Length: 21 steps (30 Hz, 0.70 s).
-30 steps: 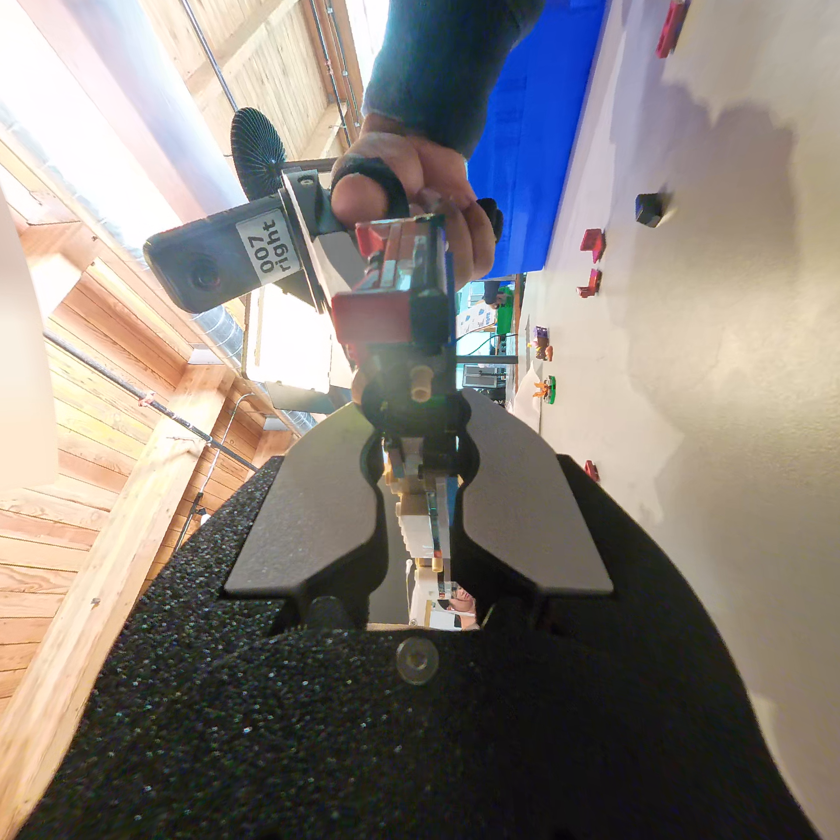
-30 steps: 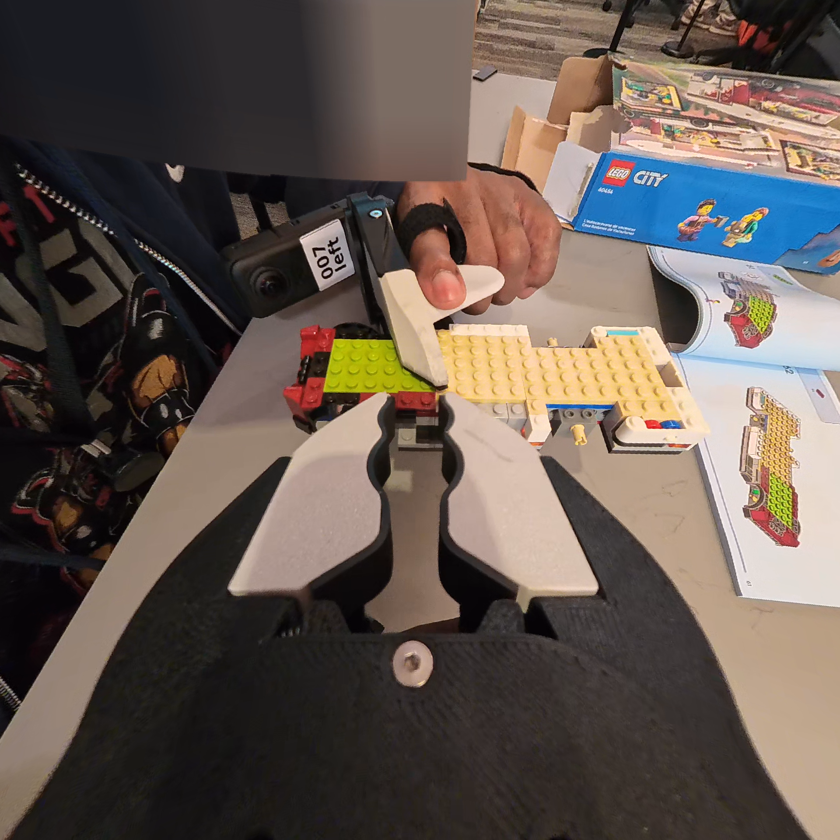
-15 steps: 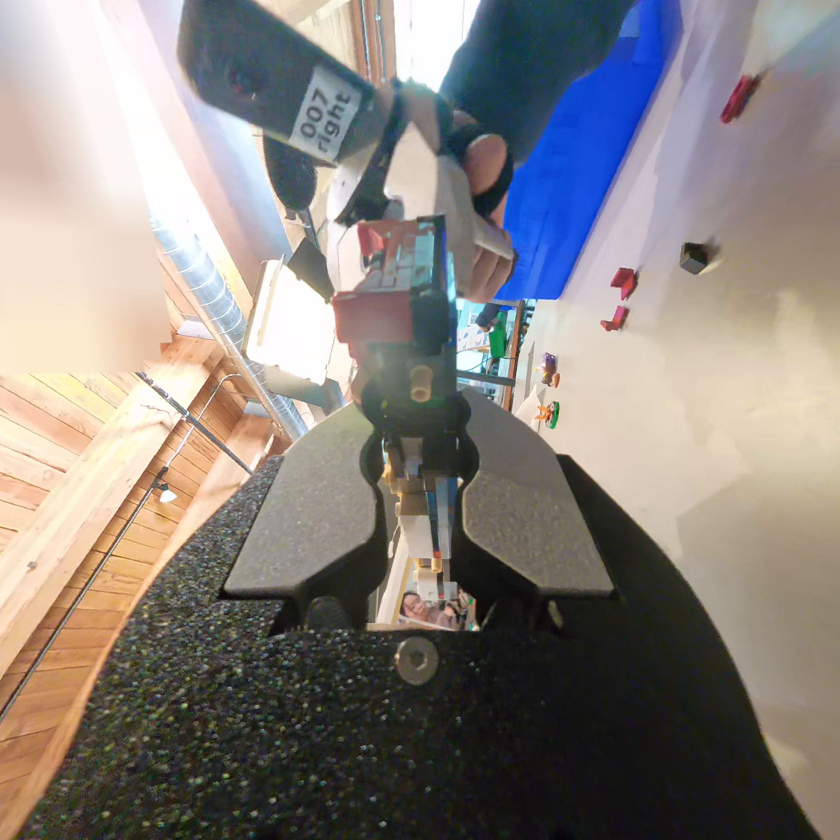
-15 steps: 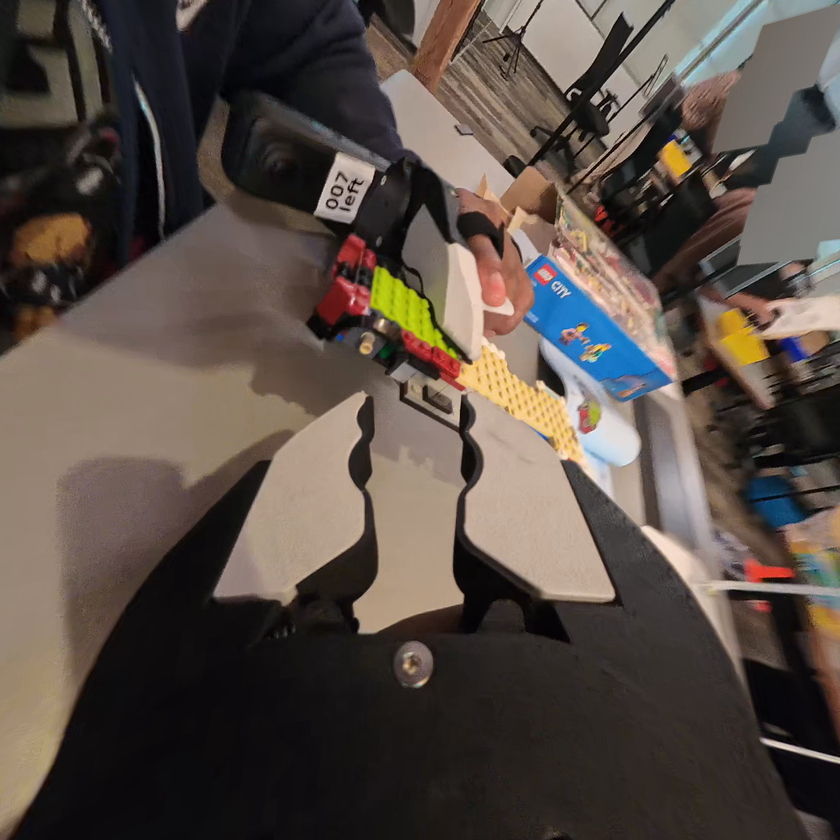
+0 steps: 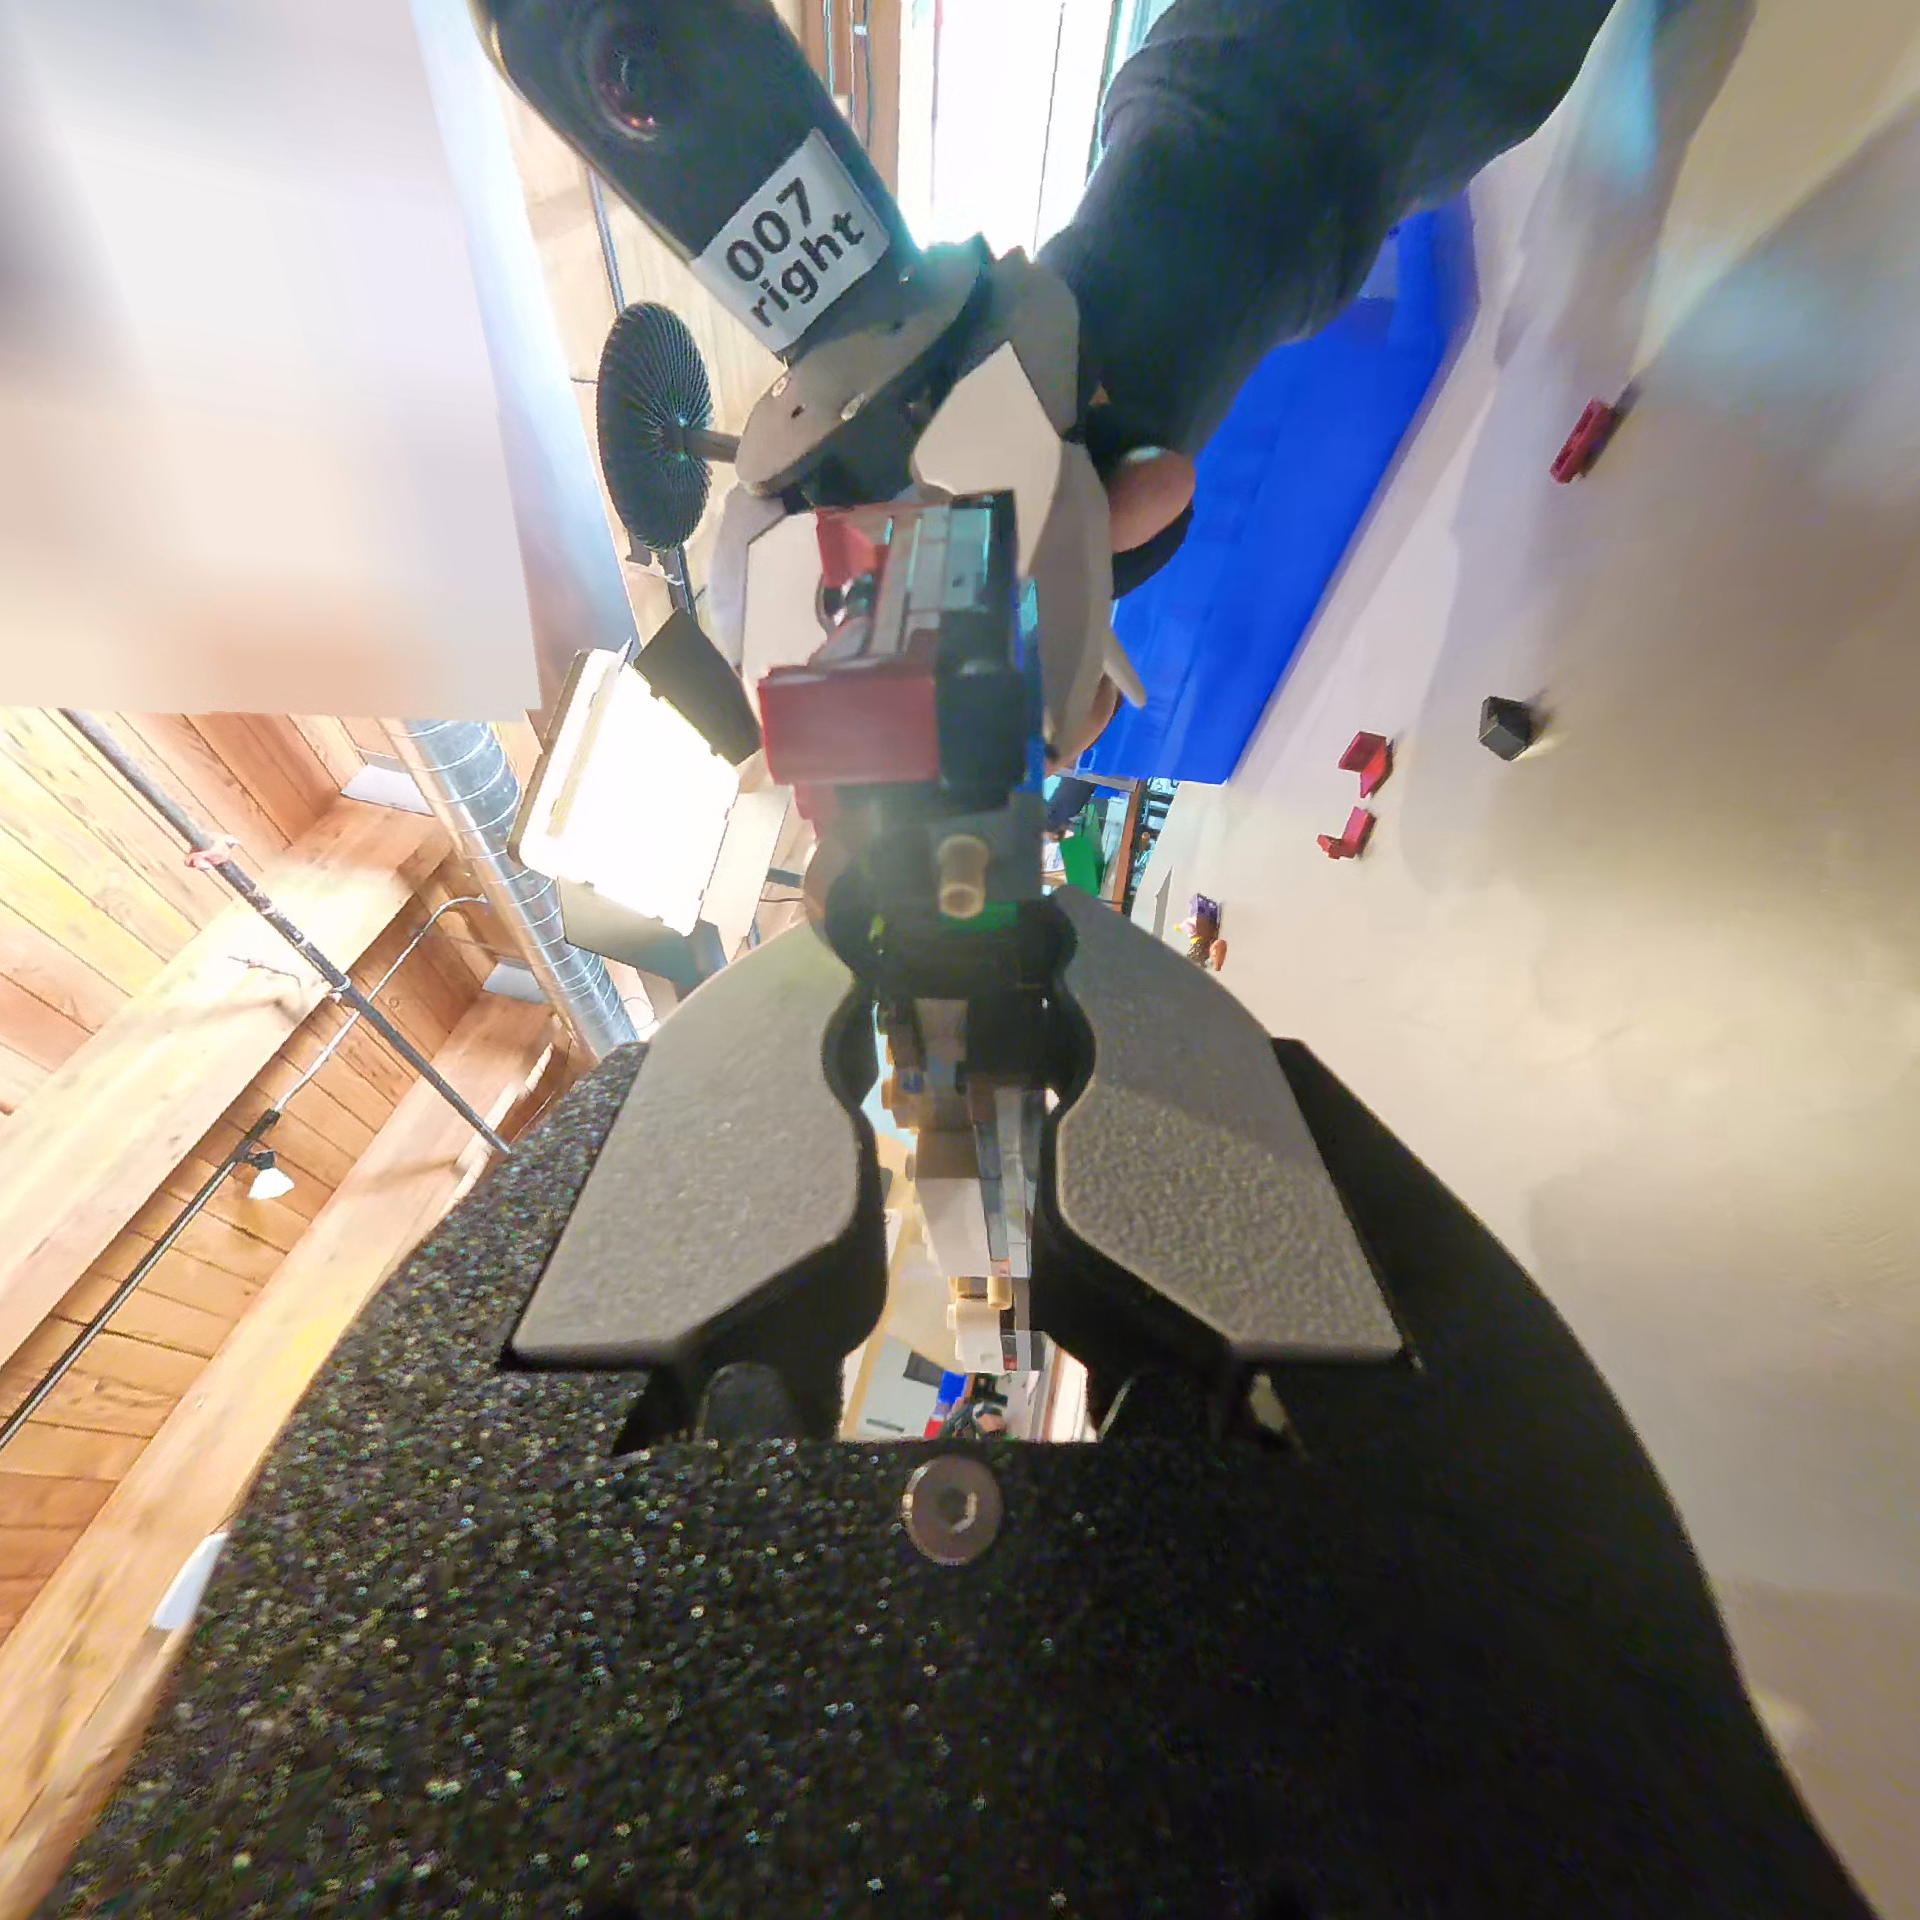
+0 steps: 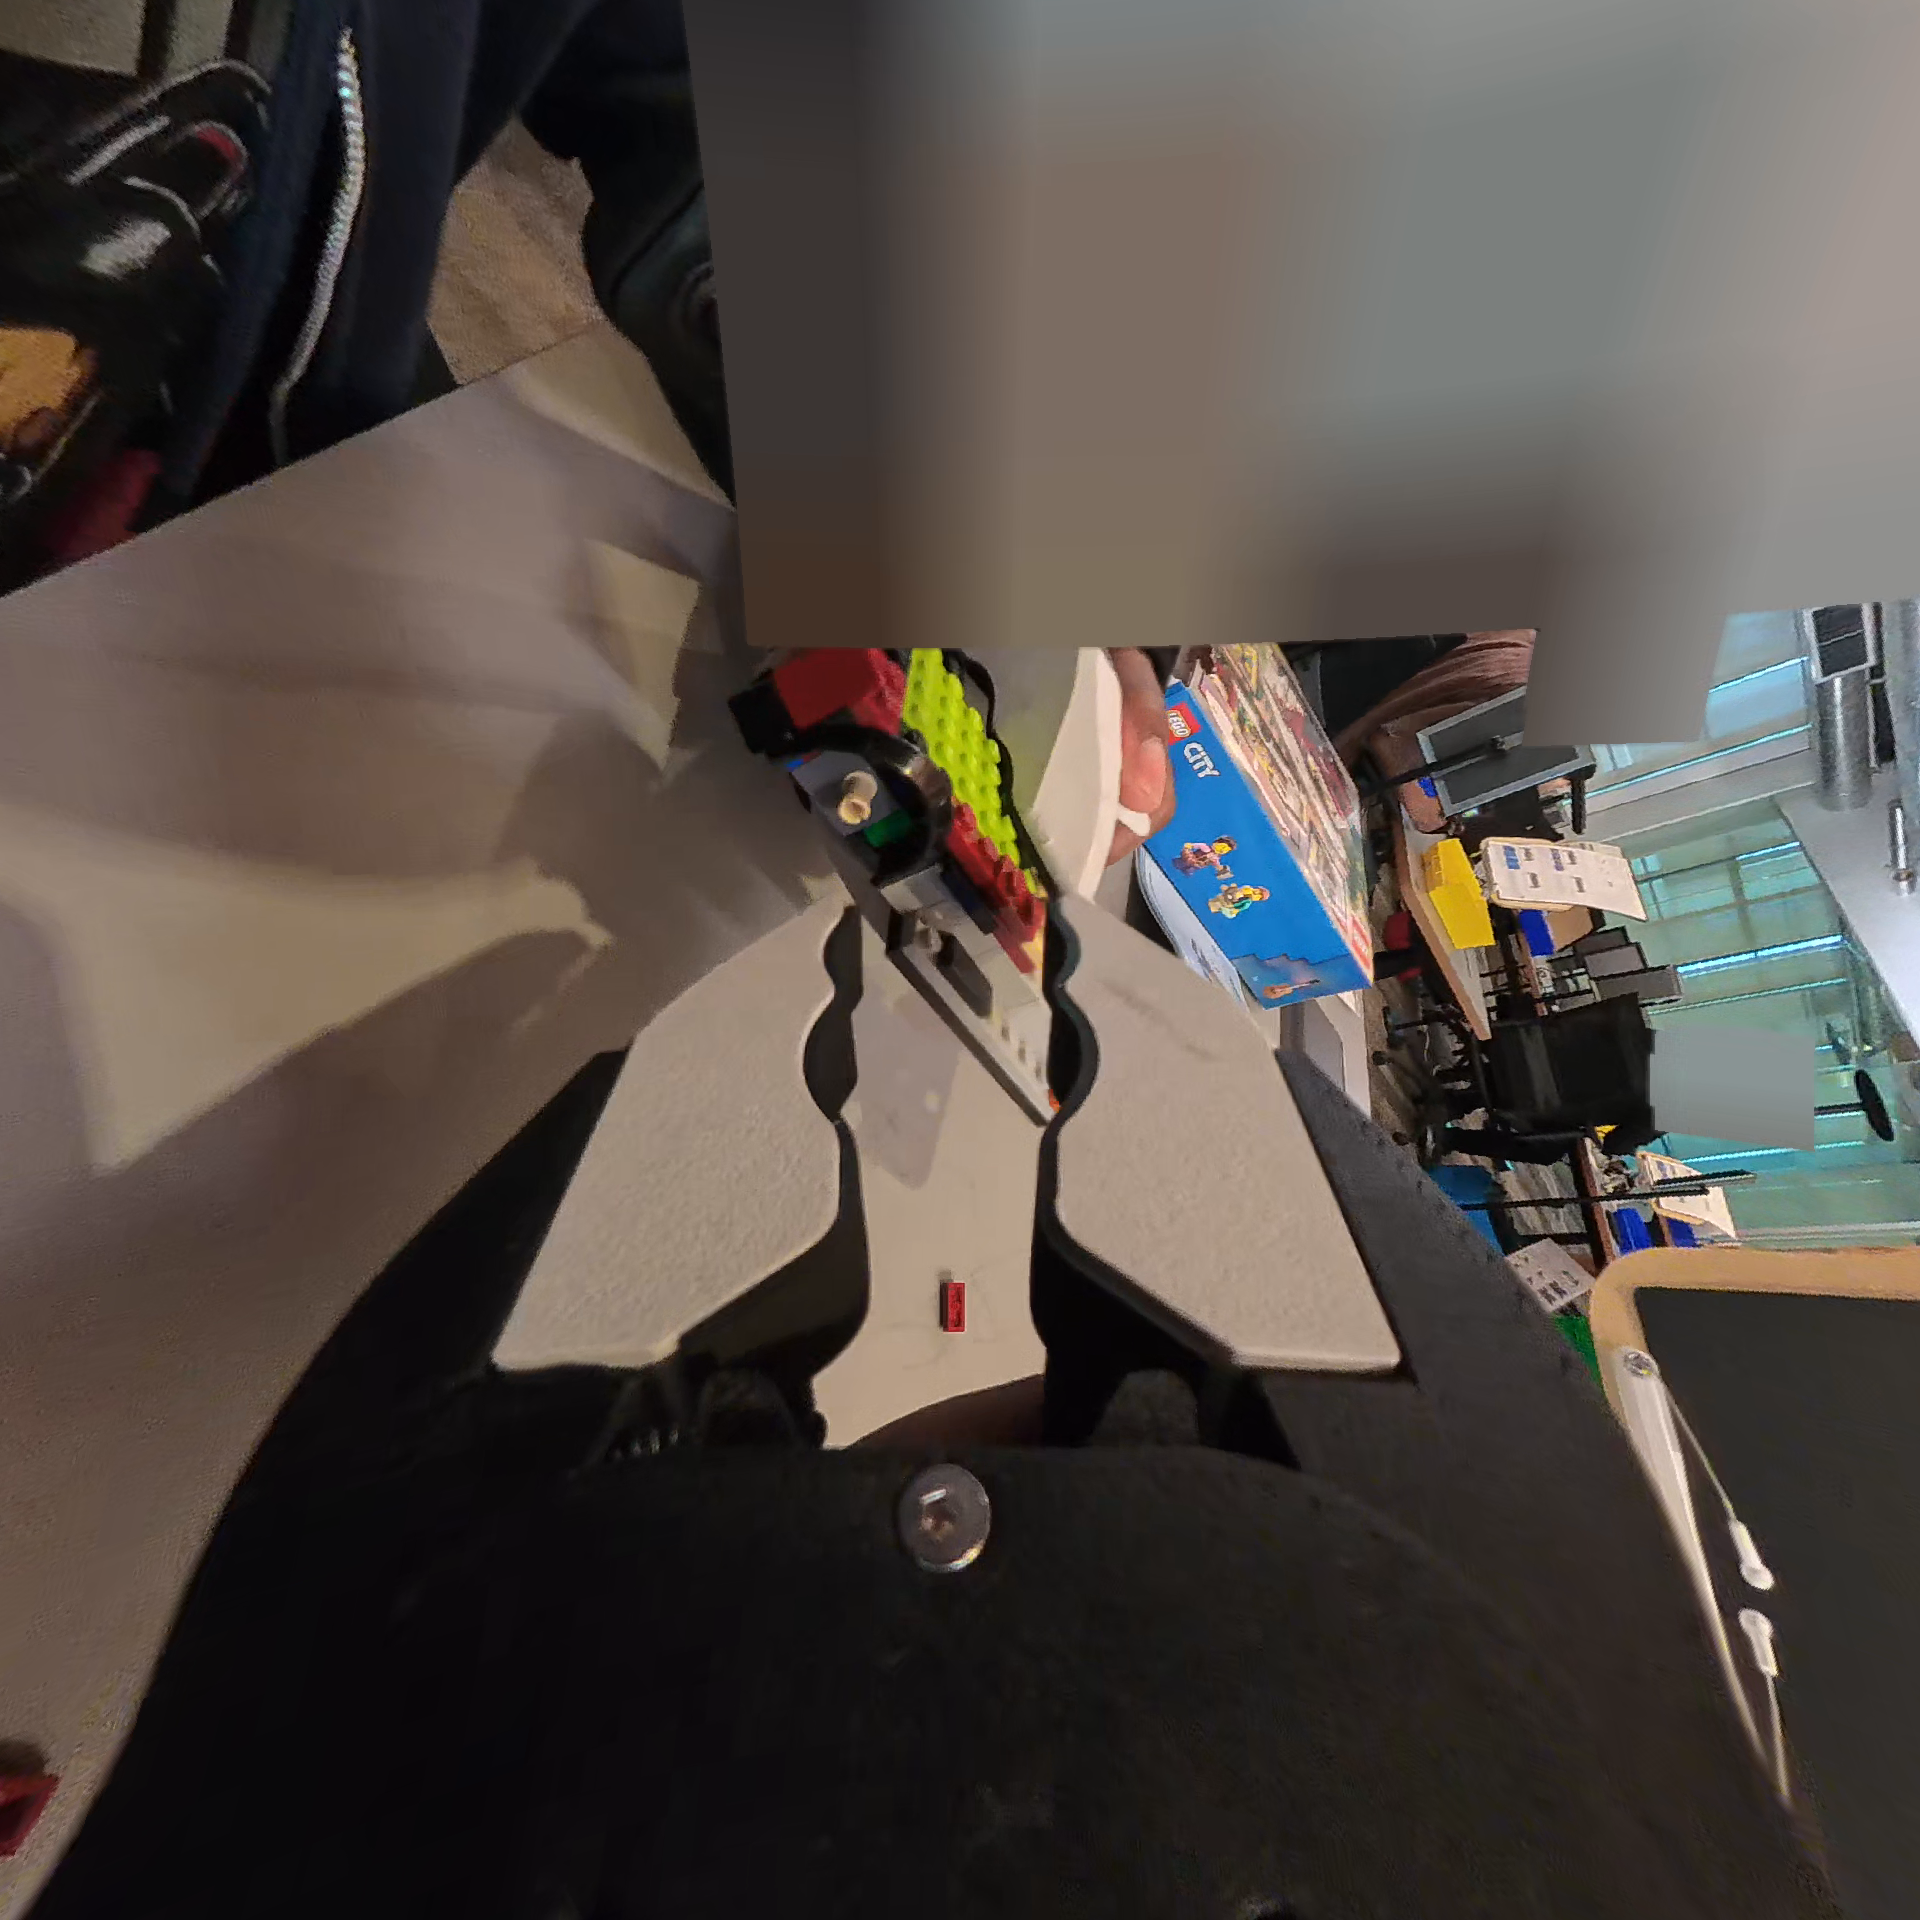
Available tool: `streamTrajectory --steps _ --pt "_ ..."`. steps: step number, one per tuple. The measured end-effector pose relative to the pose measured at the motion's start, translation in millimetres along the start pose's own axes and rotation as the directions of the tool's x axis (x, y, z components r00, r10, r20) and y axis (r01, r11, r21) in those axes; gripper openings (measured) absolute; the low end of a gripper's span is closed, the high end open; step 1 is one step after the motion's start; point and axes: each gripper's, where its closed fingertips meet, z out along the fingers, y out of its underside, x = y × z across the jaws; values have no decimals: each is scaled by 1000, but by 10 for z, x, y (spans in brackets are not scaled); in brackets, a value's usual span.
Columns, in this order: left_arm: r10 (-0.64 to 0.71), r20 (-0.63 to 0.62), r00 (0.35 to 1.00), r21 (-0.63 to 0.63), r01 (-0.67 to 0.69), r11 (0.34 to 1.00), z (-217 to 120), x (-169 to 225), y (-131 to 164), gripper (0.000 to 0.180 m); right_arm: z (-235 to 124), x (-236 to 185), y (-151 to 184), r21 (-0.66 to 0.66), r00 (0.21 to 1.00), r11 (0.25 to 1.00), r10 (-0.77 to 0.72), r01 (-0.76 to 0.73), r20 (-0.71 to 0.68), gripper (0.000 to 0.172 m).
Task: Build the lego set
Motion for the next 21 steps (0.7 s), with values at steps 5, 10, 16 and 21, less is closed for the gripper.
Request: streamTrajectory --steps 5,10,16,21 --pt "-4 -14 1000 5 4 1000 -2 19 -8 28 8 -3 0 -6 999 1000 -30 30 -15 33" --pt "-11 -27 1000 8 11 1000 -1 36 -18 28 26 -27 -15 -14 998 998 -68 68 -19 31" --pt "-20 -44 999 14 20 1000 0 56 -33 28 43 -67 -8 -23 996 996 -84 84 -7 30" --pt "-21 -53 998 13 22 1000 4 70 -35 28 42 -84 2 -33 995 994 -101 101 -7 31"
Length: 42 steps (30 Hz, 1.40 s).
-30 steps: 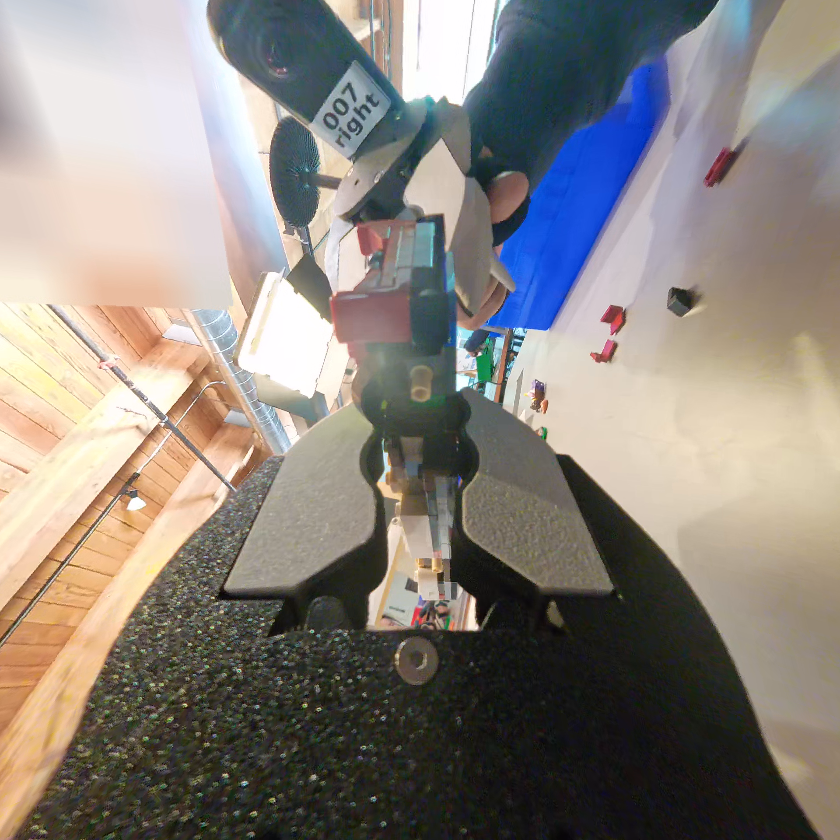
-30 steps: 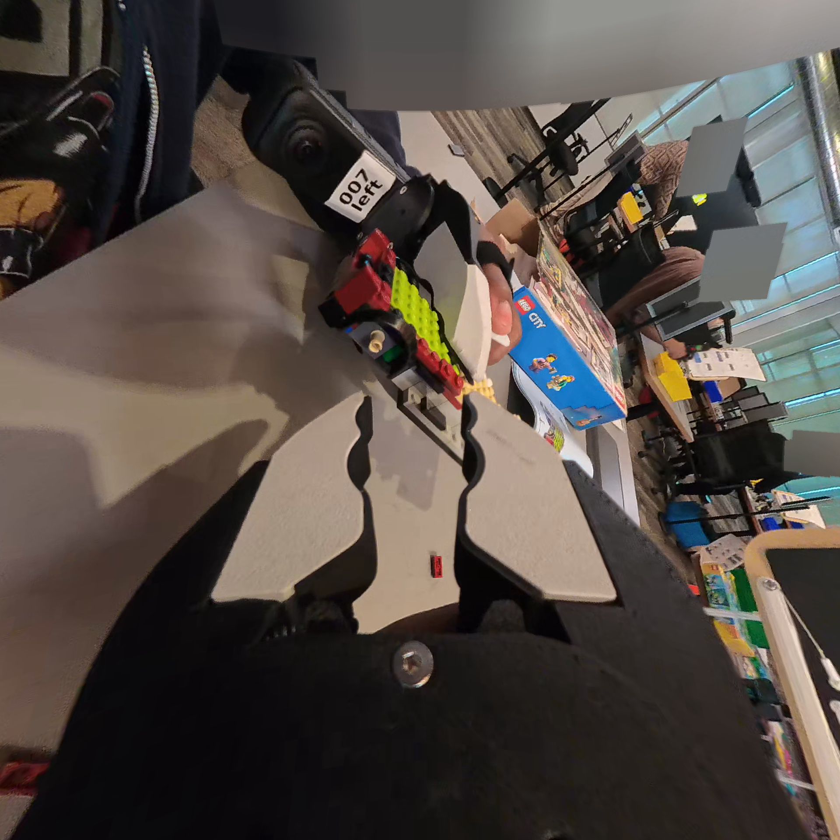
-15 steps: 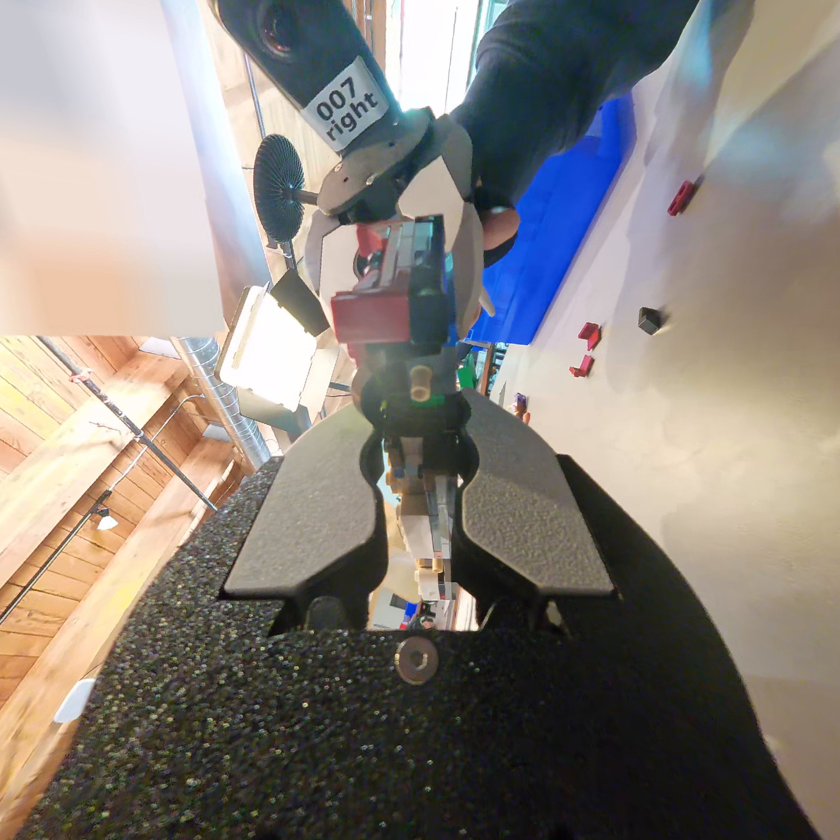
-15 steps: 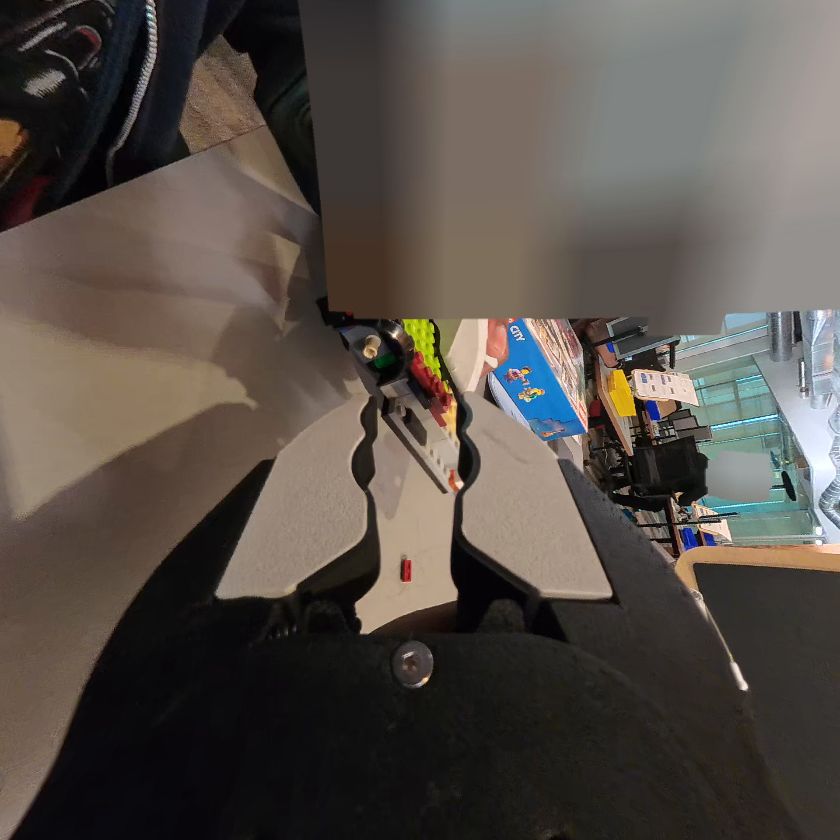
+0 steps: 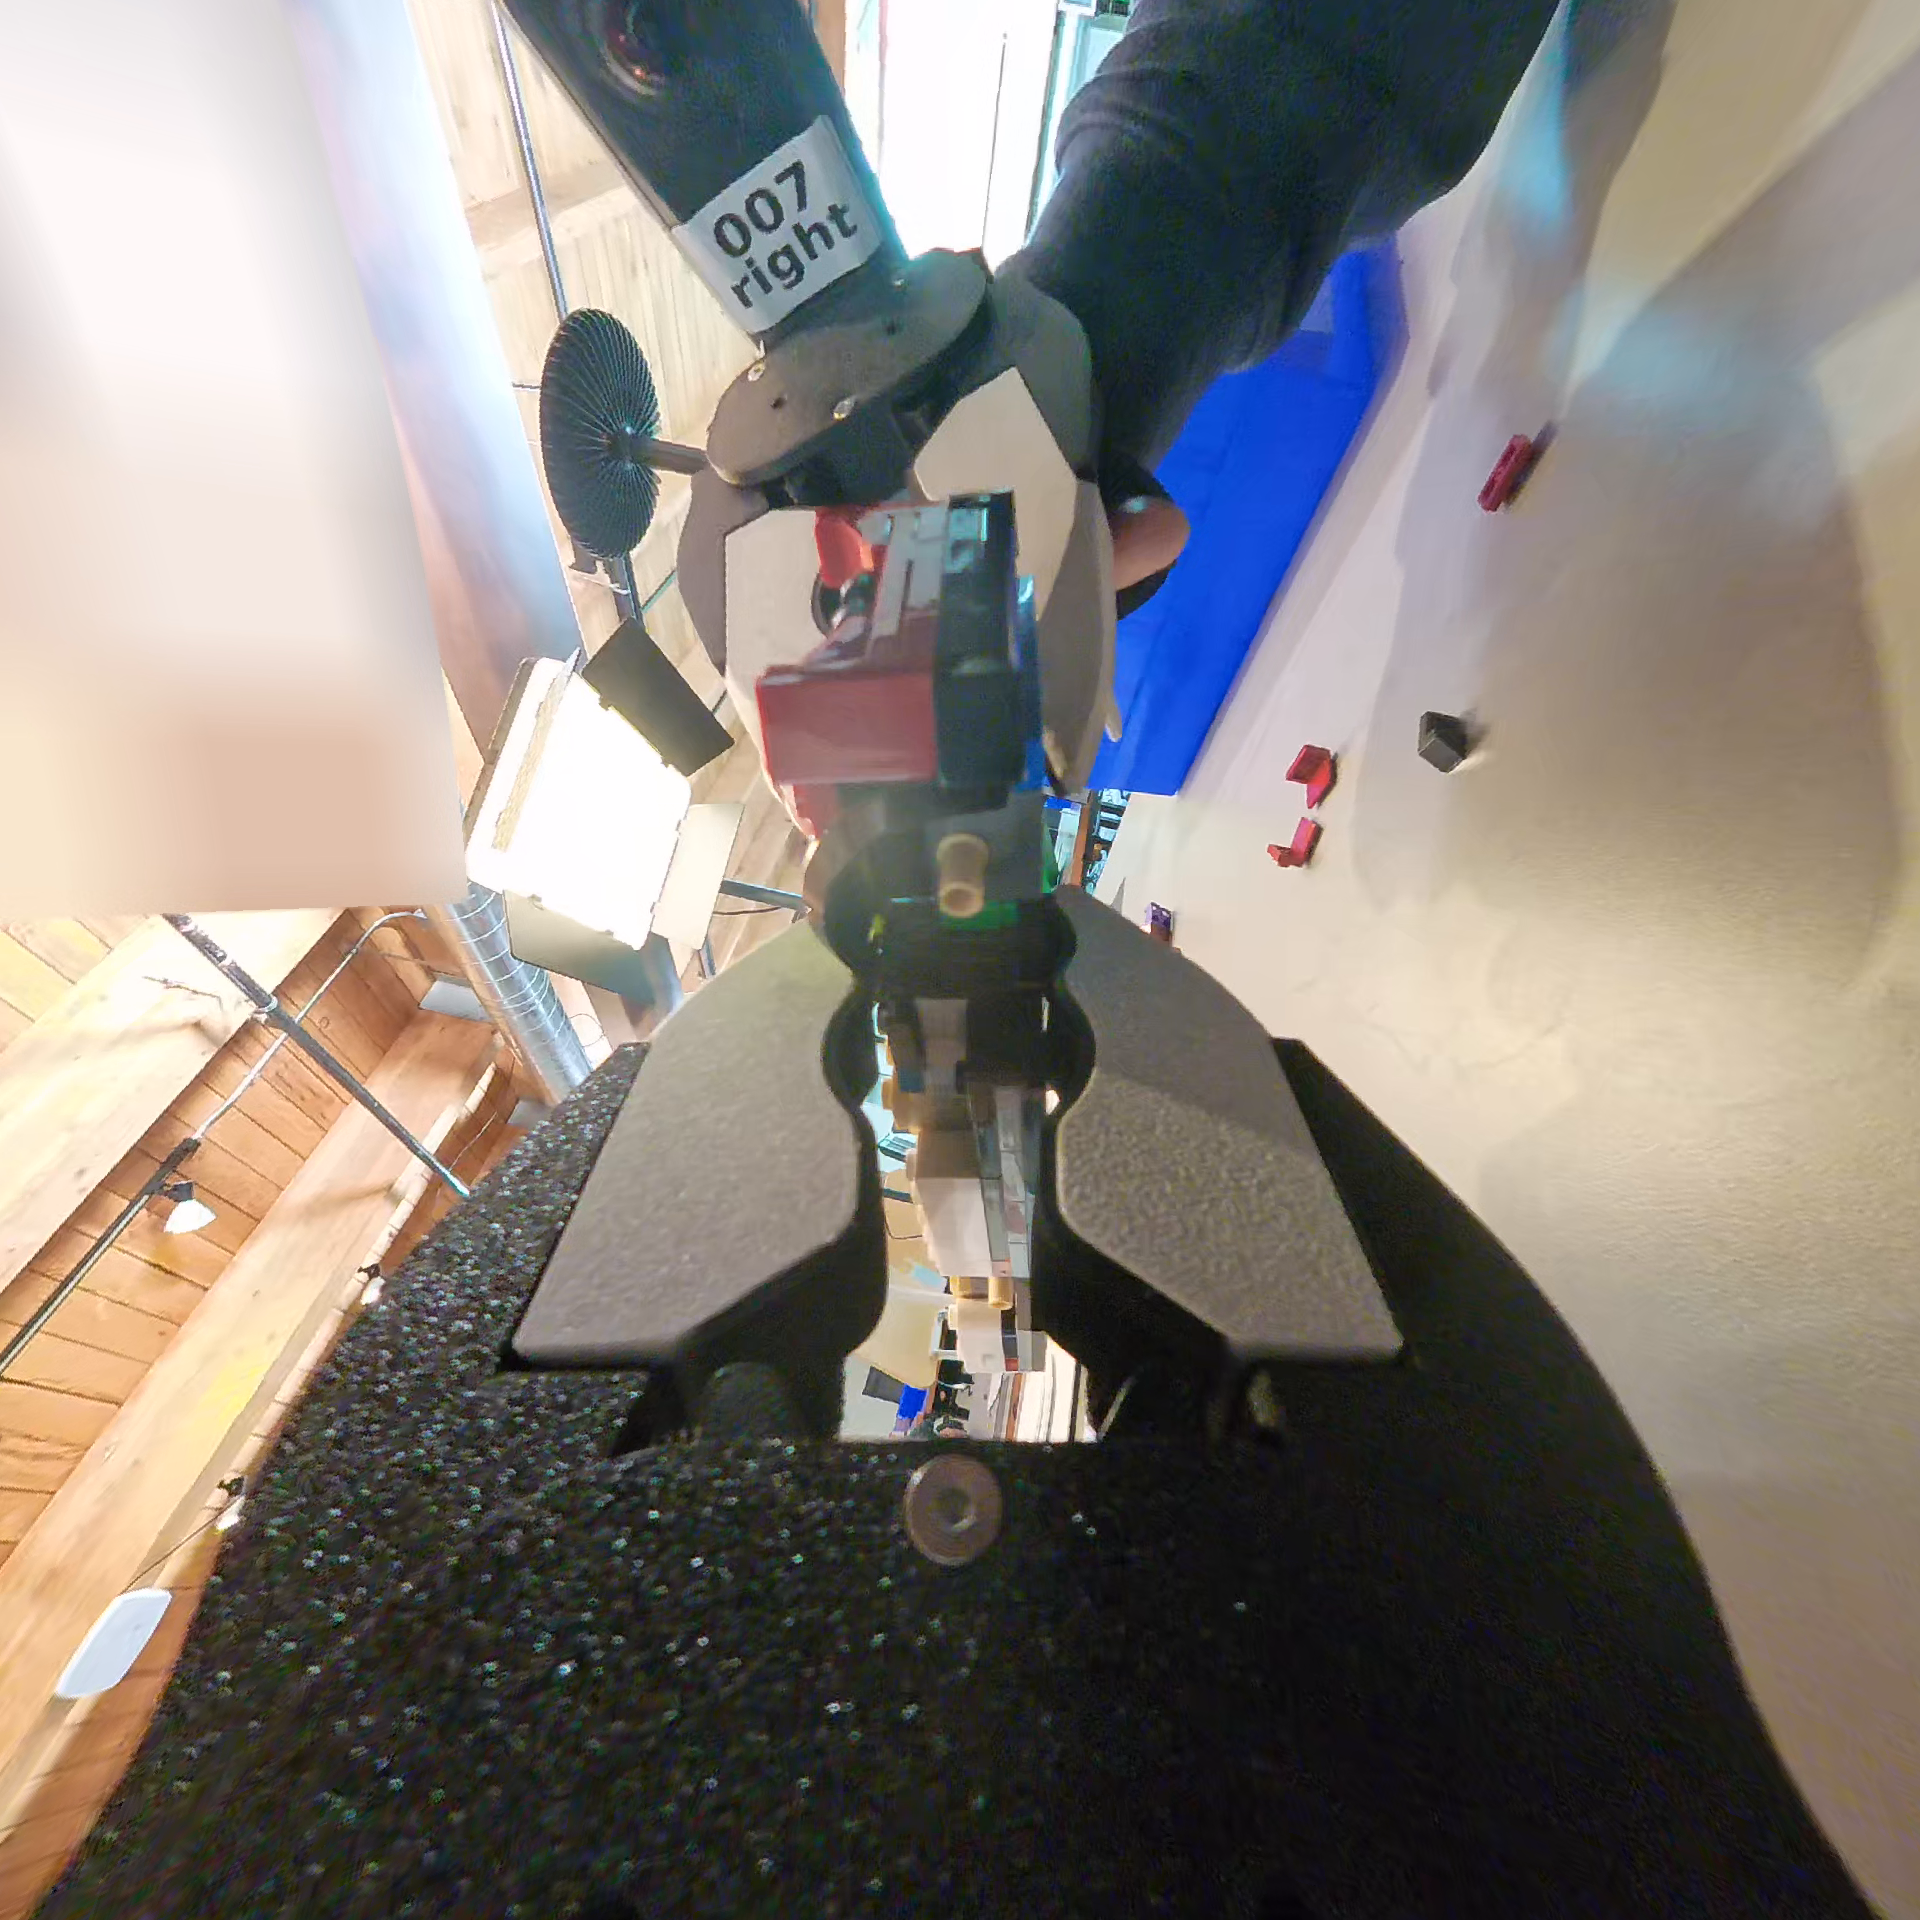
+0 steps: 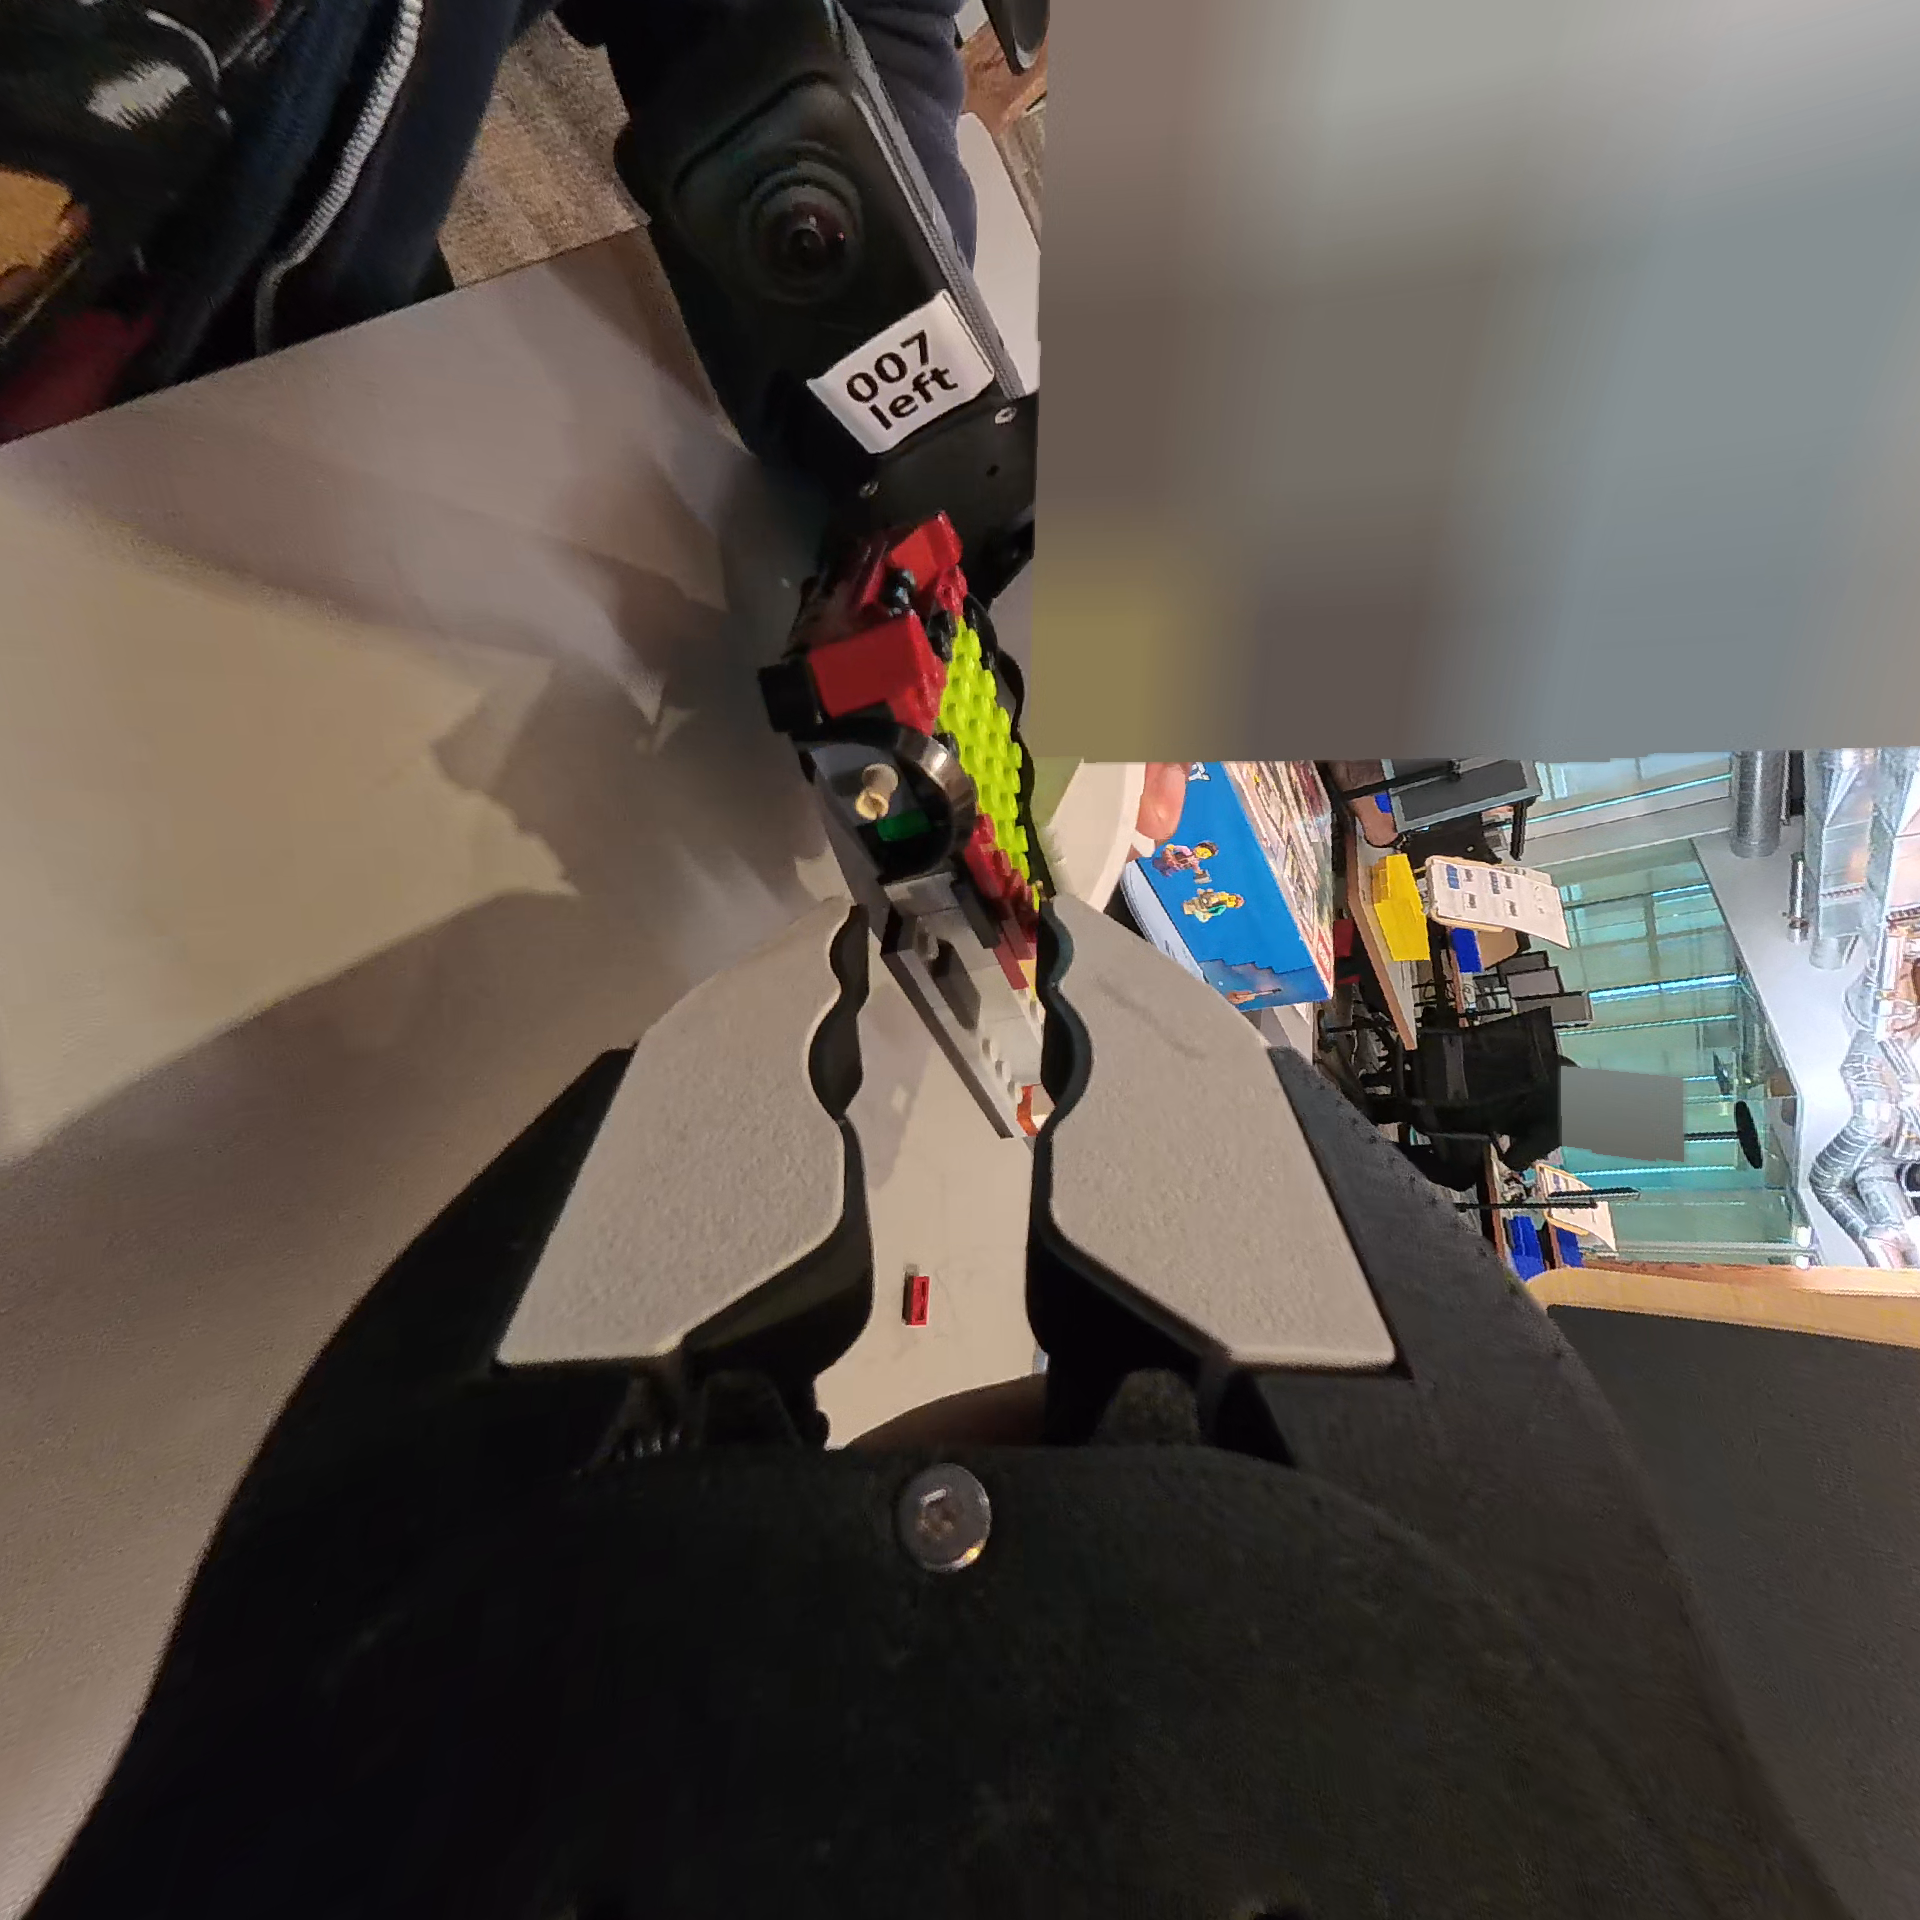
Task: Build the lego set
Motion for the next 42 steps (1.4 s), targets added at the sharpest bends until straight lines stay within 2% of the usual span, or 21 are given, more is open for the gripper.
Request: streamTrajectory --steps 11,42 --pt "-17 -7 1000 6 17 1000 9 6 -16 28 31 3 -7 -11 995 997 -79 78 -65 29" --pt "7 13 1000 -4 -7 1000 132 55 -5 29 41 24 47 -5 994 997 -79 78 -71 25"
